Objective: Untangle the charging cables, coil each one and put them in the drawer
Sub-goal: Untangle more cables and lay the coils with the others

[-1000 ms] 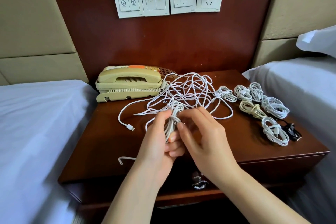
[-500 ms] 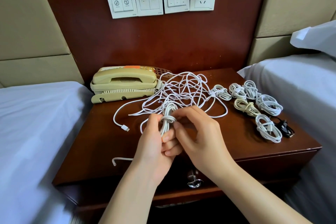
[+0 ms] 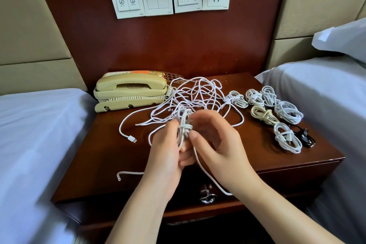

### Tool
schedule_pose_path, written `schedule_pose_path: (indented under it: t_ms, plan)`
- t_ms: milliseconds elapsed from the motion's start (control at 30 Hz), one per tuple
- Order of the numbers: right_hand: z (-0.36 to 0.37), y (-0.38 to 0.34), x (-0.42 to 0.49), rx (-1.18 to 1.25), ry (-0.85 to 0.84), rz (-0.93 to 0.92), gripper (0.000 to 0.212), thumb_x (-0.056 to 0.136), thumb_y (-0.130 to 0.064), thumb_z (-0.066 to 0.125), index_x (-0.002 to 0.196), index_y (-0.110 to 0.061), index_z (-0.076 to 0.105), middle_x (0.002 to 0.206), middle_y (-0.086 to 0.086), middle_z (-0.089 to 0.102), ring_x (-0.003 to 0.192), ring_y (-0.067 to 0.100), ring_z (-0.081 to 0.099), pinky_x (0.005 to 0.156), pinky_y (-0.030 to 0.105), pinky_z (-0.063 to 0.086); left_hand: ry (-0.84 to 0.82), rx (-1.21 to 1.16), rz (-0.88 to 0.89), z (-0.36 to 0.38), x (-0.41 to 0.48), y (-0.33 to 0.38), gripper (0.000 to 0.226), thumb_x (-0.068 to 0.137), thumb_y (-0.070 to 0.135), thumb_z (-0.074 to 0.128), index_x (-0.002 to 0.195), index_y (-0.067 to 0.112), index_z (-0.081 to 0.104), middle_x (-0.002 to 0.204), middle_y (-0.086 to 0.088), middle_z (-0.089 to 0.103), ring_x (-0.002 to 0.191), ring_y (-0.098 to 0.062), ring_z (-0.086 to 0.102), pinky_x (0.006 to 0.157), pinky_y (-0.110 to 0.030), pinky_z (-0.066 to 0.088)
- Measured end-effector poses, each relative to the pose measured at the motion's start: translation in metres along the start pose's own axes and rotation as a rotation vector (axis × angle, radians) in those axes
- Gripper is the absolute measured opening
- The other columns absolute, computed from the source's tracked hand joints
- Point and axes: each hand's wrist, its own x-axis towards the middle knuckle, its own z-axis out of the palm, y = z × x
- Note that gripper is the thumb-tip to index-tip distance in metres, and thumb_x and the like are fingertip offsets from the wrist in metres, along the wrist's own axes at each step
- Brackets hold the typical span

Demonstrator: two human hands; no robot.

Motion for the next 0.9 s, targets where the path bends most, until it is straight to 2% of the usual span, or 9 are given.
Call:
schedule_pose_path:
  t_ms: [133, 200, 333, 433, 467, 567, 733, 833, 900]
  plan:
    - [-0.003, -0.004, 0.002, 0.192, 0.048, 0.151, 0.011, 0.09, -0.001, 0.059, 0.094, -0.01, 0.06, 0.077, -0.003, 0.067, 0.065, 0.012, 0.065, 0.058, 0.021, 0.053, -0.012, 0.313, 0.181, -0.004, 0.002, -0.008, 0.034, 0.098, 0.034, 0.039, 0.087, 0.014, 0.065, 0.05, 0.008, 0.052, 0.043, -0.006, 0.047, 0.044, -0.021, 0.038]
    - [-0.006, -0.001, 0.004, 0.102, 0.043, 0.149, 0.006, 0.089, -0.002, 0.06, 0.094, -0.006, 0.062, 0.077, -0.001, 0.069, 0.065, 0.012, 0.066, 0.06, 0.021, 0.053, -0.001, 0.382, 0.193, -0.006, 0.004, -0.011, 0.033, 0.097, 0.037, 0.039, 0.091, 0.016, 0.065, 0.06, 0.009, 0.056, 0.053, -0.004, 0.053, 0.053, -0.02, 0.042]
    - [-0.01, 0.009, 0.005, -0.15, 0.032, 0.143, 0.007, 0.086, -0.021, 0.066, 0.093, -0.02, 0.066, 0.086, -0.005, 0.068, 0.081, 0.011, 0.066, 0.076, 0.032, 0.054, 0.038, 0.443, 0.218, -0.007, 0.005, -0.012, 0.03, 0.098, 0.039, 0.036, 0.091, 0.022, 0.06, 0.074, 0.009, 0.057, 0.071, -0.007, 0.054, 0.075, -0.026, 0.043]
    - [-0.012, 0.01, 0.005, -0.182, 0.036, 0.151, 0.007, 0.086, -0.021, 0.067, 0.092, -0.018, 0.066, 0.085, -0.004, 0.068, 0.079, 0.013, 0.066, 0.076, 0.037, 0.054, 0.056, 0.421, 0.172, -0.002, 0.002, -0.014, 0.022, 0.099, 0.038, 0.034, 0.101, 0.03, 0.055, 0.106, 0.005, 0.062, 0.101, -0.014, 0.057, 0.095, -0.031, 0.044]
    - [-0.014, 0.01, 0.007, -0.191, 0.038, 0.146, 0.005, 0.087, -0.019, 0.067, 0.091, -0.018, 0.066, 0.083, -0.004, 0.068, 0.078, 0.013, 0.066, 0.075, 0.037, 0.054, 0.046, 0.383, 0.166, 0.001, 0.002, -0.014, 0.024, 0.099, 0.036, 0.033, 0.103, 0.03, 0.056, 0.11, 0.005, 0.061, 0.102, -0.013, 0.058, 0.091, -0.031, 0.047]
    - [-0.025, 0.009, 0.012, -0.206, 0.066, 0.128, 0.009, 0.087, -0.012, 0.065, 0.088, -0.02, 0.065, 0.081, -0.003, 0.069, 0.077, 0.011, 0.066, 0.075, 0.035, 0.054, 0.011, 0.313, 0.183, 0.012, 0.004, -0.019, 0.028, 0.1, 0.03, 0.034, 0.087, 0.033, 0.059, 0.094, 0.006, 0.064, 0.084, -0.011, 0.061, 0.067, -0.026, 0.048]
    - [-0.05, 0.012, 0.02, -0.216, 0.148, 0.1, 0.019, 0.081, -0.018, 0.064, 0.1, -0.024, 0.064, 0.086, -0.01, 0.067, 0.078, 0.011, 0.066, 0.073, 0.029, 0.054, 0.043, 0.291, 0.215, 0.033, 0.014, -0.029, 0.028, 0.097, 0.021, 0.049, 0.081, 0.038, 0.066, 0.091, 0.01, 0.069, 0.092, -0.012, 0.066, 0.088, -0.039, 0.053]
    - [-0.064, 0.01, 0.019, -0.277, 0.16, 0.048, 0.026, 0.081, -0.006, 0.07, 0.102, -0.021, 0.064, 0.081, -0.014, 0.063, 0.071, 0.006, 0.064, 0.066, 0.017, 0.05, 0.036, 0.293, 0.242, 0.047, 0.021, -0.032, 0.033, 0.094, 0.016, 0.053, 0.077, 0.038, 0.072, 0.087, 0.006, 0.073, 0.089, -0.016, 0.068, 0.088, -0.046, 0.054]
    - [-0.072, 0.013, 0.019, -0.354, 0.168, 0.049, 0.029, 0.08, -0.004, 0.071, 0.104, -0.02, 0.064, 0.082, -0.013, 0.064, 0.072, 0.004, 0.064, 0.065, 0.018, 0.051, 0.017, 0.278, 0.24, 0.055, 0.024, -0.036, 0.024, 0.092, 0.02, 0.055, 0.082, 0.034, 0.073, 0.089, 0.002, 0.074, 0.09, -0.018, 0.068, 0.088, -0.045, 0.054]
